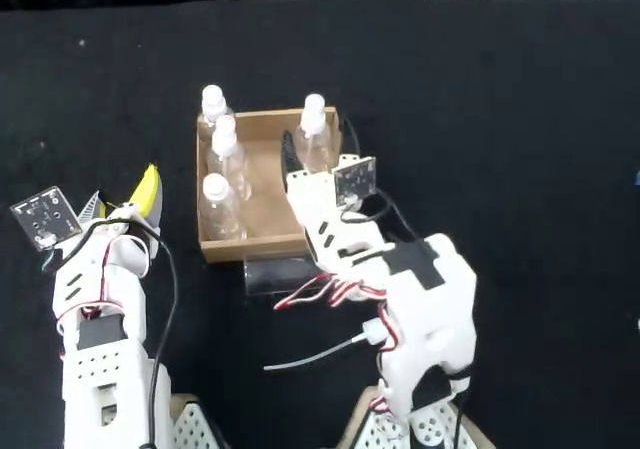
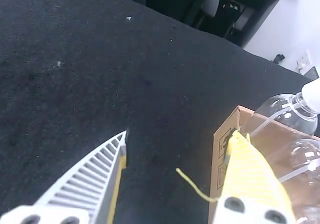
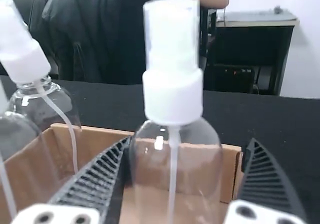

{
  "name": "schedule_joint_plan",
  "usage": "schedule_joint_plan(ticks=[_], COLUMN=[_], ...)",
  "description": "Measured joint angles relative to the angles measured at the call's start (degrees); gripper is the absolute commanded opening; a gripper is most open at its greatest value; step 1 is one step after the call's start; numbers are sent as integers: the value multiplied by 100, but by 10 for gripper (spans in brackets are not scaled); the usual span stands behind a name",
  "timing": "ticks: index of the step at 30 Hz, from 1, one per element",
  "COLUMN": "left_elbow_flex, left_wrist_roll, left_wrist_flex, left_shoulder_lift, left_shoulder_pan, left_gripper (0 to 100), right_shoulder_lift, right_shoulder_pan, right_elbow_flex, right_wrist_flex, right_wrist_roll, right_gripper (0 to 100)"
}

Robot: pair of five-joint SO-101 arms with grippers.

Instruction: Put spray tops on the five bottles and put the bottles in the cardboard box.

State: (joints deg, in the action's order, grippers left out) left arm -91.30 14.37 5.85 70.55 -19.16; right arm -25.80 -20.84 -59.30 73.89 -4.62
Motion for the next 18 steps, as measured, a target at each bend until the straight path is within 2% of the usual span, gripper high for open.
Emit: schedule_joint_plan(ticks=[10, 18], left_elbow_flex=[0, 0], left_wrist_roll=[0, -9], left_wrist_flex=[0, 0], left_shoulder_lift=[0, 0], left_shoulder_pan=[0, 0], left_gripper=[295, 295], right_shoulder_lift=[993, 2057], right_shoulder_pan=[0, 0], right_elbow_flex=[-176, -835], right_wrist_flex=[-897, -923], right_wrist_roll=[0, -343], right_gripper=[301, 301])
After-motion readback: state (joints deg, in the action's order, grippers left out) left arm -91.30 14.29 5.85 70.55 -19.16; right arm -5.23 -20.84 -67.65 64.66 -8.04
